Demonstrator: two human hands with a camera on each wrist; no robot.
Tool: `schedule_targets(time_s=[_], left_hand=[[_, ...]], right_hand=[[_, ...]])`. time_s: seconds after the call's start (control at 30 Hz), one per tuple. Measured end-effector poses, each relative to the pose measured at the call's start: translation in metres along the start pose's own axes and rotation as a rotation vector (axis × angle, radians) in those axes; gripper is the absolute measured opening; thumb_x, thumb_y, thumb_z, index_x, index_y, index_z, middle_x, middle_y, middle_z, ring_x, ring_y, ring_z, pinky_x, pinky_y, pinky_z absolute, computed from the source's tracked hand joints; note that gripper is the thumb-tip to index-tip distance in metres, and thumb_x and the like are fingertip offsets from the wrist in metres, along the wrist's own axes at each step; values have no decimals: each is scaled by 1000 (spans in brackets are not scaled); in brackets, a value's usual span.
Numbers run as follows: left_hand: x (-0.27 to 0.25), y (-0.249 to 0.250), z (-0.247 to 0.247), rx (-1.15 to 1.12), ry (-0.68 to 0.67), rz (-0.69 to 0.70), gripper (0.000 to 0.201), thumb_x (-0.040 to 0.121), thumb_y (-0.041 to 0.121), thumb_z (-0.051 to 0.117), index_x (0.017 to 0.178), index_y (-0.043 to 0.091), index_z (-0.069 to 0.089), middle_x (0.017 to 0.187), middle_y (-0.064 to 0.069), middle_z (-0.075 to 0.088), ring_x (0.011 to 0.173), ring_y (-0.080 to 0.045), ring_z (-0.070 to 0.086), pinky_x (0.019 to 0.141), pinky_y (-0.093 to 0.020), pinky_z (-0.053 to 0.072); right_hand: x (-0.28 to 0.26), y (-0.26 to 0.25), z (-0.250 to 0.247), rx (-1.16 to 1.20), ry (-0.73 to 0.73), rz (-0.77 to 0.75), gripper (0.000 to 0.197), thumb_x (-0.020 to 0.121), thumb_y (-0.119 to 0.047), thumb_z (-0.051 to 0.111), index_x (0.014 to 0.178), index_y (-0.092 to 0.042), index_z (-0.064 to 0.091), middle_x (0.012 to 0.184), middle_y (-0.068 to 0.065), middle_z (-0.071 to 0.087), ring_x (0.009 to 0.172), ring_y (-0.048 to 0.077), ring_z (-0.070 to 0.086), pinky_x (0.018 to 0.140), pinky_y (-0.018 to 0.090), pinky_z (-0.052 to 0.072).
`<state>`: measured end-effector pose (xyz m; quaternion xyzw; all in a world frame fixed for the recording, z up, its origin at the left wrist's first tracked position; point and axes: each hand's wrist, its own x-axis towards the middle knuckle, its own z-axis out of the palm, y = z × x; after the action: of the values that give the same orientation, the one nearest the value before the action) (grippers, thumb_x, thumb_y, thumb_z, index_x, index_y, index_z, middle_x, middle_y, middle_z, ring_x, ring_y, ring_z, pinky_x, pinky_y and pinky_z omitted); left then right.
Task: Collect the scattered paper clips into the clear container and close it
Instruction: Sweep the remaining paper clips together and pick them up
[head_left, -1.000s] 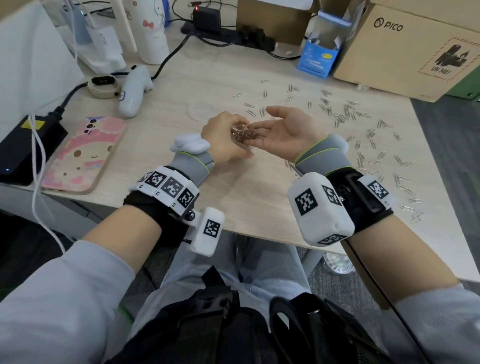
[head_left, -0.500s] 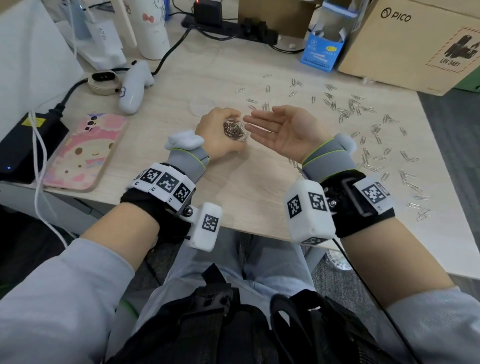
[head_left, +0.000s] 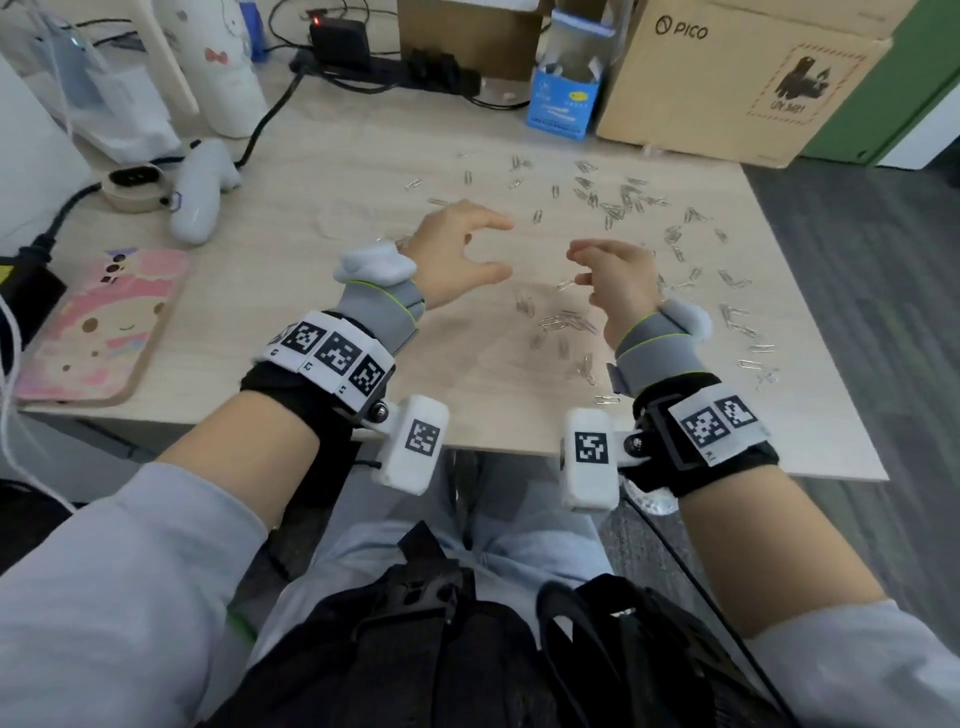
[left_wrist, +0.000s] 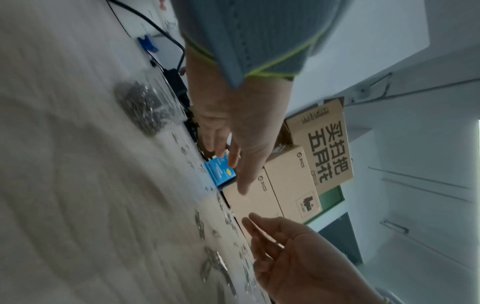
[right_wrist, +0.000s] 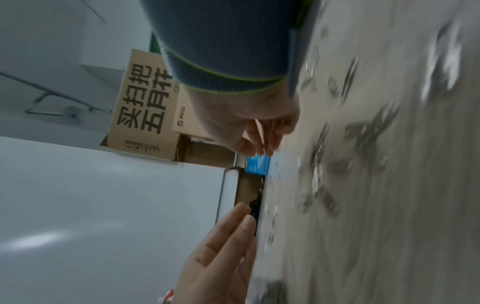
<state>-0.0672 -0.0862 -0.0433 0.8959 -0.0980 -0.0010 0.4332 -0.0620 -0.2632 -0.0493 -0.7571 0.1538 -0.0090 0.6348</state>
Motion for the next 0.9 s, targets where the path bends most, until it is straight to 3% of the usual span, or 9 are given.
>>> schedule_targets(time_s=[0.1,0.2,0.27,0.37,0.53,0.63,0.77,0.83,0.9], left_hand=[[2,9,23,193,-185,-7,74,76,35,73,139,14,40,150,-7,33,140,-19,28,111,-24,20],[3,13,45,321,-326,-25,101,69,55,69,147,15,19,157,-10,11,147,-27,-1,119,-42,6],[2,18,61,434,-384,-52,107,70,63,65,148,19,7,159,-9,-3,145,-29,-16,117,-51,-2],[-1,20,79,559,-469,-70,120,64,73,59,147,21,-8,157,-9,-19,142,-29,-27,114,-55,-9],[0,20,103,714,-517,-67,129,56,86,50,145,23,-18,153,-7,-29,140,-30,-31,111,-57,-14],[4,27,110,728,-514,-83,114,68,83,39,146,21,-17,154,-8,-28,141,-31,-28,112,-59,-12],[14,38,115,720,-490,-124,86,85,70,26,147,22,-10,156,-5,-22,143,-29,-23,113,-57,-8],[21,42,117,690,-477,-123,78,90,62,24,148,22,-8,157,-5,-20,144,-28,-21,114,-55,-8],[27,44,115,642,-479,-110,76,92,57,27,148,19,-7,157,-7,-18,144,-27,-19,115,-52,-7]], right_hand=[[1,9,-27,-91,192,-50,27,83,-9,55,105,-12,70,92,-1,63,83,14,54,71,17,43],[0,21,-55,-195,316,-13,37,76,-27,53,110,-25,67,104,-1,64,101,18,57,90,29,46],[1,31,-77,-352,377,23,42,79,-31,52,120,-28,61,120,1,57,125,20,42,104,34,36],[4,43,-97,-575,419,16,51,85,-27,54,134,-17,49,141,8,43,140,26,22,114,43,19],[10,57,-111,-712,357,114,63,87,-31,55,141,-7,36,154,17,20,144,29,11,117,40,10],[11,58,-111,-782,182,102,62,89,-31,53,140,-1,36,152,17,22,143,30,13,117,36,11],[11,50,-102,-659,-58,-6,42,93,-27,50,125,0,47,134,11,38,138,29,24,112,33,20],[9,47,-98,-601,-107,-55,27,93,-23,51,110,-2,53,116,10,47,119,24,41,96,29,31],[6,44,-97,-556,-82,-94,11,92,-20,52,89,-9,50,94,7,47,95,21,44,75,29,32]])
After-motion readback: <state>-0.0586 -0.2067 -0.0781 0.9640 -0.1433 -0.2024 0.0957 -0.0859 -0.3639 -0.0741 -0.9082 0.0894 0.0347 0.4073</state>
